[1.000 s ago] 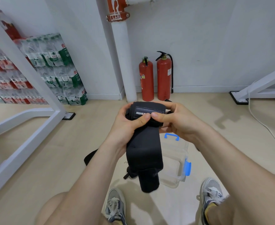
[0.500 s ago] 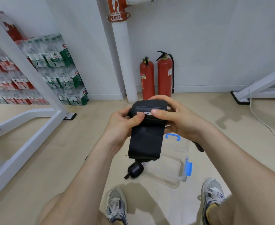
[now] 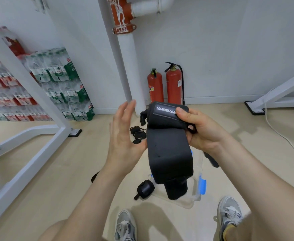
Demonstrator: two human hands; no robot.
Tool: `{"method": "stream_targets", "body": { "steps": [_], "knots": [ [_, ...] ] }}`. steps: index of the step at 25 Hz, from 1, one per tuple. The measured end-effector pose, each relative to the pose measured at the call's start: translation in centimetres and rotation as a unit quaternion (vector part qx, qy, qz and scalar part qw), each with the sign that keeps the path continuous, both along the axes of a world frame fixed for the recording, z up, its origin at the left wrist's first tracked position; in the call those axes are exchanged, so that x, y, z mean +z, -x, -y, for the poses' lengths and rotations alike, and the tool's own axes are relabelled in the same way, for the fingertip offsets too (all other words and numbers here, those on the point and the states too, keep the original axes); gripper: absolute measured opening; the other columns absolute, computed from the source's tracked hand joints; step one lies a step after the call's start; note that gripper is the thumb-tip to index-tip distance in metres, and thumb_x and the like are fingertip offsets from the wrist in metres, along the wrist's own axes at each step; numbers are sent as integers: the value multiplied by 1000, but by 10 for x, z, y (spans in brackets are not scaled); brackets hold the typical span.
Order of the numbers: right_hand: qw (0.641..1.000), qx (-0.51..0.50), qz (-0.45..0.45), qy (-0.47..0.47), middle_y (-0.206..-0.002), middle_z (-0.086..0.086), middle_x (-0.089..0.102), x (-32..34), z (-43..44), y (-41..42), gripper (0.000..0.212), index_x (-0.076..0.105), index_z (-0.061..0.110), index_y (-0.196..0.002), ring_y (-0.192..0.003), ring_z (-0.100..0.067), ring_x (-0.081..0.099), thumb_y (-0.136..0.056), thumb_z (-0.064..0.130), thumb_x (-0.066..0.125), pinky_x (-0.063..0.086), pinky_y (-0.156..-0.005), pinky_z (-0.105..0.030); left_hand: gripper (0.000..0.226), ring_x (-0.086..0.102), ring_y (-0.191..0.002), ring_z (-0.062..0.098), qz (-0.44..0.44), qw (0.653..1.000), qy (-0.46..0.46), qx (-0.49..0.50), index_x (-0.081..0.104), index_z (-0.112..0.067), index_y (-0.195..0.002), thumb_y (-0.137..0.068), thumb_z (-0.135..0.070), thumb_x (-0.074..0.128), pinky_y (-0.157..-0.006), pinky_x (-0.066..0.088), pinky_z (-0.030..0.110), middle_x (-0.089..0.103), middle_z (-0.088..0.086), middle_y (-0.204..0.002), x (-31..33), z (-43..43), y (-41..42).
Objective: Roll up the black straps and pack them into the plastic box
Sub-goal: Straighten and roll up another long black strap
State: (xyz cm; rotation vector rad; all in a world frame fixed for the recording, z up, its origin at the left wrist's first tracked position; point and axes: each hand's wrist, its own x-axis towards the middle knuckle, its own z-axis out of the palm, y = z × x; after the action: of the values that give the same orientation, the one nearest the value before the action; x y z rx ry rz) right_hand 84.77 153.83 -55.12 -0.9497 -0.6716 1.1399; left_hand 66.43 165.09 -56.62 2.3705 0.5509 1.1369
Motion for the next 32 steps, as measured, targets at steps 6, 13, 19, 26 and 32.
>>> {"method": "stream_targets", "body": {
  "steps": [6,13,19,26,32],
  "knots": [
    [999,35,4,30,-110,-14,67,-1,1,8,47,69,8,-115,-101,-27,63,-75,32,75,56,-86,-36,21,49,-128,40,-18,952,-291,-88,77,-16,-109,-89,-18,73,-104,44,47,58,12,-137,5,5,0],
    [992,8,85,92,-103,-12,67,-4,2,21,50,66,4,-120,-91,-23,65,-77,29,76,54,-70,-31,16,55,-126,12,-40,982,-133,-124,78,-21,-94,-83,-18,66,-101,49,36,69,-7,-120,3,6,7],
    [991,46,101,78,-67,-11,60,-6,2,31,27,61,5,-86,-52,-20,57,-95,-8,39,48,-44,-23,12,66,-72,7,117,955,262,-74,75,-30,-81,-89,-22,70,-64,53,22,73,-6,-77,17,11,3],
    [988,74,105,80,-70,-14,60,-3,1,30,23,64,6,-95,-55,-26,54,-92,-4,44,48,-44,-24,15,71,-93,18,142,918,366,-55,69,-21,-95,-89,-34,64,-75,58,37,75,-1,-93,11,17,-8],
    [993,83,7,83,-89,-18,56,1,4,38,26,62,3,-108,-61,-24,61,-85,13,53,55,-54,-30,14,64,-78,11,163,942,294,-7,69,-15,-85,-97,-18,62,-72,55,40,71,5,-82,8,19,-11]
  ]
}}
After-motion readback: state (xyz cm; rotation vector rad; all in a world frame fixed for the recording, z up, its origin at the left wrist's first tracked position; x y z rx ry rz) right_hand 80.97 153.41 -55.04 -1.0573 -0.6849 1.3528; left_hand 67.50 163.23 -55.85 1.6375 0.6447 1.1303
